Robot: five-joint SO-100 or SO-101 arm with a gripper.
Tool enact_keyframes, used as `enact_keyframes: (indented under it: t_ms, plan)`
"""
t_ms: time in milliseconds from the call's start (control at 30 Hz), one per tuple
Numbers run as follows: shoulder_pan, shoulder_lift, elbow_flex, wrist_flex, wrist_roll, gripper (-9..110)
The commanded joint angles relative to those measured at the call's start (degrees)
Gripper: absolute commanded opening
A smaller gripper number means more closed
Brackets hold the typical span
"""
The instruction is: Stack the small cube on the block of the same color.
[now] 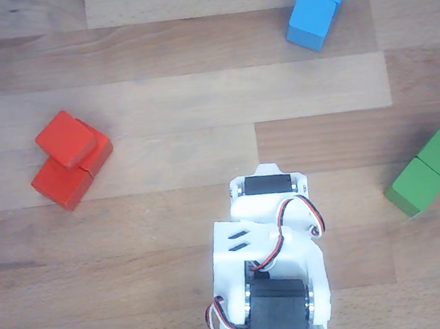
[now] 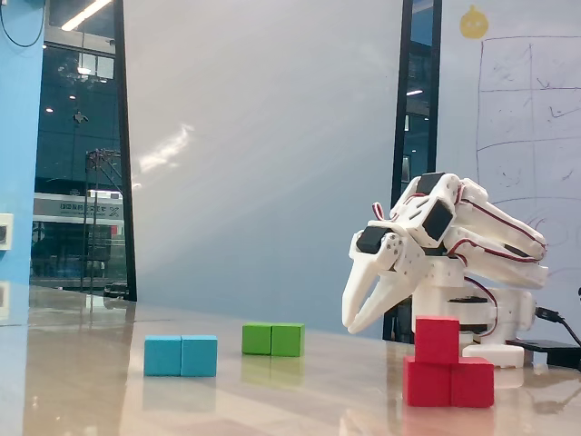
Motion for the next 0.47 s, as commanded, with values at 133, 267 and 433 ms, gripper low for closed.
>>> enact_keyframes:
  t_ms: [133,267,433]
  plan:
    - [-0.6,2.0,-0.4,0.2,0.2,0]
    - [-0.2,2.0,-0.4,0.2,0.3,0]
    - [-0.2,2.0,-0.4,0.2,0.3,0]
